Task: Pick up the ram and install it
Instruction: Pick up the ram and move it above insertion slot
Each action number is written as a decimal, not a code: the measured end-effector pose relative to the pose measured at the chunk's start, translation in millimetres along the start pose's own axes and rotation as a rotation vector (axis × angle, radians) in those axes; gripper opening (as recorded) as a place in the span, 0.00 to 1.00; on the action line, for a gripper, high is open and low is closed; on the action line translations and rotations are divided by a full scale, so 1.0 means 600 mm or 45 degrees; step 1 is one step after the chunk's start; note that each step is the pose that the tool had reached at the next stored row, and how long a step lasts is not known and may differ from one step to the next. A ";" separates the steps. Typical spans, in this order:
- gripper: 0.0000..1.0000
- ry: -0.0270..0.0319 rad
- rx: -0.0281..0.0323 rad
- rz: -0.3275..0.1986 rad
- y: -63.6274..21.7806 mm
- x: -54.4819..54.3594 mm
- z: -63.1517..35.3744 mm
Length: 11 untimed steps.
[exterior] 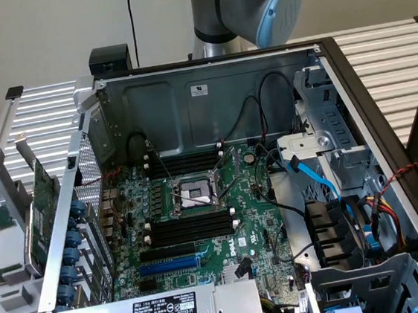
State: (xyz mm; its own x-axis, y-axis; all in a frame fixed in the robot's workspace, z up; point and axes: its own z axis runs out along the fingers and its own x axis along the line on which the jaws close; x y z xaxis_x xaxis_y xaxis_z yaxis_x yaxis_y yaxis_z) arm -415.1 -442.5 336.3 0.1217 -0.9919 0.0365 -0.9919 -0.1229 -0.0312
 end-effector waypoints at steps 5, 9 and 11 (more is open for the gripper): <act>0.13 0.0000 -0.0001 0.000 -0.030 0.007 -0.037; 0.13 0.0000 0.0001 0.000 -0.054 0.012 -0.066; 0.13 -0.0001 0.0000 0.000 -0.067 0.016 -0.081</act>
State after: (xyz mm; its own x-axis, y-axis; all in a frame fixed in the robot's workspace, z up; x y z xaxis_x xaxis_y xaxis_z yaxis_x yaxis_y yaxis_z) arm -376.0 -445.3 386.4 0.1218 -0.9919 0.0364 -0.9919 -0.1230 -0.0312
